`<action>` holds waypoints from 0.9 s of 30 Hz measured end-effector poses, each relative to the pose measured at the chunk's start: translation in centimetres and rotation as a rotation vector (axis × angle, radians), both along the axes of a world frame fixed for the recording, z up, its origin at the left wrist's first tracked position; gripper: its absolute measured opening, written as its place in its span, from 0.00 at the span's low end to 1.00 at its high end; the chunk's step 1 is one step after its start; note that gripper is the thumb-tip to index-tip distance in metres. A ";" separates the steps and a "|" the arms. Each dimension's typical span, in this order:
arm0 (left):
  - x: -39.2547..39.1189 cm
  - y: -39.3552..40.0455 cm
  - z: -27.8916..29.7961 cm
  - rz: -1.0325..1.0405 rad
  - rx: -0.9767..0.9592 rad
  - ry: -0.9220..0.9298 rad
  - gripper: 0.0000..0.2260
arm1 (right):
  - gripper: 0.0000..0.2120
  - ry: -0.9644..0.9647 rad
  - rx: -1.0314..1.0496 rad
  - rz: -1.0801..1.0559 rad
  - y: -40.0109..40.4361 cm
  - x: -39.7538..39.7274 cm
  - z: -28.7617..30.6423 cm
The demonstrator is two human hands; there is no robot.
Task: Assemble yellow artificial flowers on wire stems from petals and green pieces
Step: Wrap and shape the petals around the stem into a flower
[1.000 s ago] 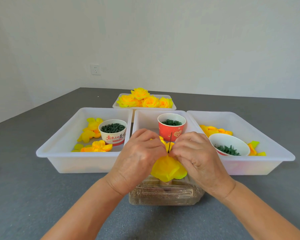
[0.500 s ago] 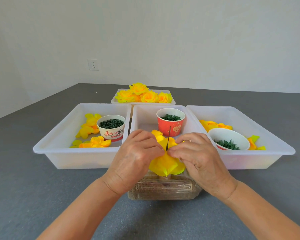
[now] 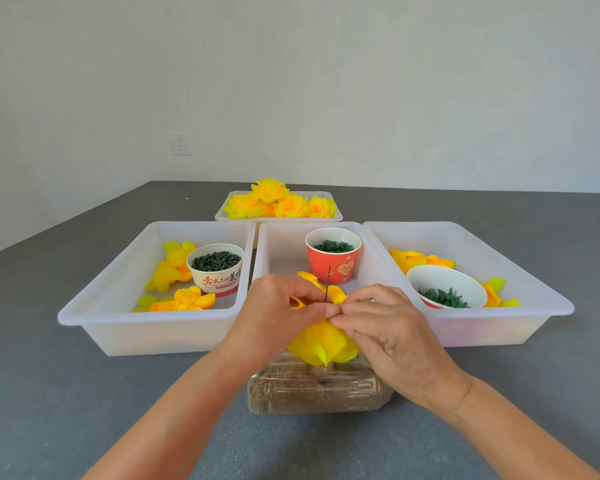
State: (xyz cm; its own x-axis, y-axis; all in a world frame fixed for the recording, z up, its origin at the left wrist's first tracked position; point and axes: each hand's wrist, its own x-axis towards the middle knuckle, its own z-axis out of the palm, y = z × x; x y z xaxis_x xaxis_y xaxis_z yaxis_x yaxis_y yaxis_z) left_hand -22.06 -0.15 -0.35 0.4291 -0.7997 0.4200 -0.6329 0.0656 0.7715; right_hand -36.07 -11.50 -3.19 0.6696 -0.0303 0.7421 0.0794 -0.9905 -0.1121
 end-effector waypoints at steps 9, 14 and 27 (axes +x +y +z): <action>0.6 -0.1 -1.6 -0.078 -0.037 0.133 0.01 | 0.09 0.061 0.469 0.070 0.0 -0.8 0.2; 0.7 -0.4 -1.7 -0.087 -0.044 0.119 0.06 | 0.05 0.022 0.687 -0.054 -2.6 -1.4 2.3; 0.5 -0.2 -1.4 -0.085 0.001 0.129 0.06 | 0.10 0.541 0.576 -0.940 -18.5 3.3 3.5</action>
State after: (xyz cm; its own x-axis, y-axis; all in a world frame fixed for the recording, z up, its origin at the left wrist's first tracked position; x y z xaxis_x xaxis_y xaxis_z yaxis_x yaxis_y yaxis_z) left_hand -21.61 -0.37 -1.74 0.4101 -0.8356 0.3655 -0.5210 0.1142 0.8459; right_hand -32.79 -30.00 0.26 0.4280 -0.8989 0.0942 -0.8314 -0.4324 -0.3489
